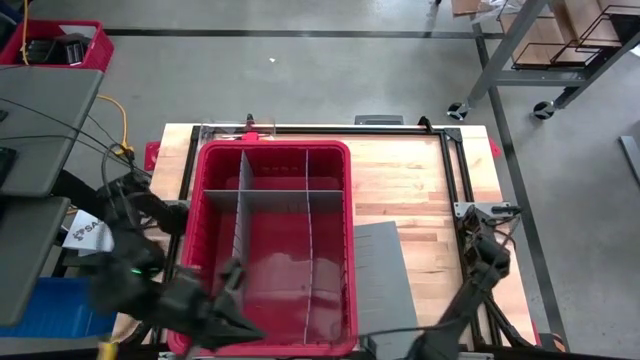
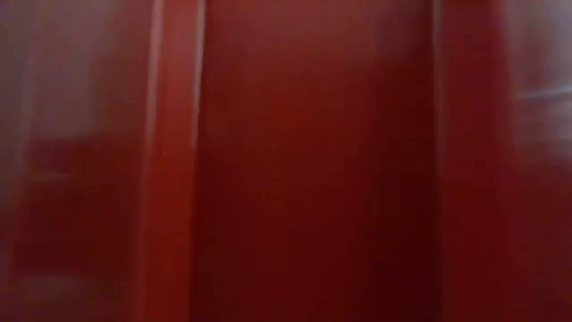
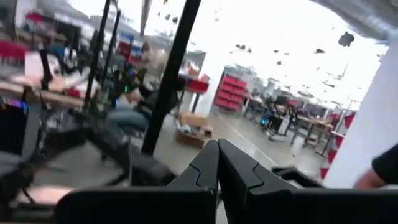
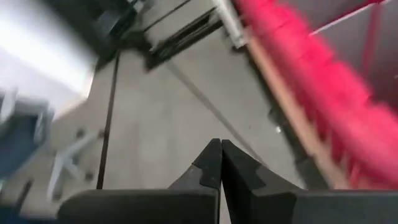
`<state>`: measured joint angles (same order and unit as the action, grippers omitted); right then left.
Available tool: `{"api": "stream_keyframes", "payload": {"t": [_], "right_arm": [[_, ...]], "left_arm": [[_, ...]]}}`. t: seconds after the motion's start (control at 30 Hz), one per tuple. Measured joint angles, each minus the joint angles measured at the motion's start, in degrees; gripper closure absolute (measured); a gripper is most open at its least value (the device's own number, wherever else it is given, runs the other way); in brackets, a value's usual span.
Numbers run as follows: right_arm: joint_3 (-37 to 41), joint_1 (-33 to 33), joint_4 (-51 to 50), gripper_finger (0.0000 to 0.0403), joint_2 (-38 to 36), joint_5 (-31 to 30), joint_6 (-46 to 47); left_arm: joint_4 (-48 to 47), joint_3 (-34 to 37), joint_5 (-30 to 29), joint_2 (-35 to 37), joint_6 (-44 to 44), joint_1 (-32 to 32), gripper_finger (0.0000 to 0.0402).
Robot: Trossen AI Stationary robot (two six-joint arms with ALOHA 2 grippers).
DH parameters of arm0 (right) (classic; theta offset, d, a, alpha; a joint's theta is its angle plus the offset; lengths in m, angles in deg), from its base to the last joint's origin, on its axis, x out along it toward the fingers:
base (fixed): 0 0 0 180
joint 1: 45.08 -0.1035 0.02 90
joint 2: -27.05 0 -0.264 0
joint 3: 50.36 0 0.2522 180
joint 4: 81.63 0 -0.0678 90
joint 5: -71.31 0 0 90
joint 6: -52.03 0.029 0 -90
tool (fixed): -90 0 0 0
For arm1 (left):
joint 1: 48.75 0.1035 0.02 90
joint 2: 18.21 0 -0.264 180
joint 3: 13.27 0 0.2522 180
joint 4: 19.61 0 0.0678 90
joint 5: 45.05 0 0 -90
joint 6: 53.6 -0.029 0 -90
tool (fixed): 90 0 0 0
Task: Sort blocks
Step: Assemble the bin divider into the red bin
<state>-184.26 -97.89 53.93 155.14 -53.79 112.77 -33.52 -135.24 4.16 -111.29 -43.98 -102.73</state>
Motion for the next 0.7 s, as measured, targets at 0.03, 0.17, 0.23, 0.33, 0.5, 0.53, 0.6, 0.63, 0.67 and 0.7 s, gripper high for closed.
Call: {"api": "stream_keyframes", "payload": {"t": [0.03, 0.17, 0.23, 0.33, 0.5, 0.53, 0.6, 0.63, 0.67, 0.7], "right_arm": [[0.0, 0.78, 0.0, 0.0403, 0.45, -0.83, 1.24], [0.09, 3.15, -1.05, 0.0403, 1.47, -2.91, 5.28], [-0.04, 3.89, -3.71, 0.0403, 1.47, -3.53, 8.87], [-0.11, 4.64, -7.16, 0.0403, 1.34, -5.45, 11.69], [-0.11, 5.72, -8.54, 0.0403, 1.34, -7.59, 14.02], [-0.09, 5.8, -8.77, 0.0403, 1.34, -8.19, 13.98], [-0.09, 6.22, -9.17, 0.0403, 1.36, -8.44, 13.94], [-0.09, 6.44, -9.28, 0.0403, 1.36, -8.33, 13.94], [-0.09, 6.57, -9.42, 0.0403, 1.36, -8.28, 13.88], [-0.09, 6.69, -9.52, 0.0403, 1.36, -8.14, 13.85]], "left_arm": [[0.18, 0.0, -0.98, 0.67, -1.76, -0.8, 0.0401], [0.06, -0.02, -2.89, 1.88, -5.61, -2.82, 0.0401], [-0.39, 0.02, -2.98, 1.86, -5.99, -3.31, 0.0401], [-2.22, 0.01, -3.01, 1.9, -4.29, -4.23, 0.0402], [-9.44, 0.0, -2.85, 0.65, 4.24, -4.37, 0.0402], [-10.58, 0.0, -2.95, 0.07, 5.92, -4.35, 0.0402], [-11.43, 0.0, -3.01, -1.13, 8.63, -4.08, 0.0401], [-11.39, 0.0, -2.99, -1.87, 9.64, -3.97, 0.0402], [-11.12, 0.0, -2.92, -2.7, 10.67, -3.77, 0.0402], [-10.79, 0.0, -2.78, -3.59, 11.69, -3.76, 0.0402]]}}
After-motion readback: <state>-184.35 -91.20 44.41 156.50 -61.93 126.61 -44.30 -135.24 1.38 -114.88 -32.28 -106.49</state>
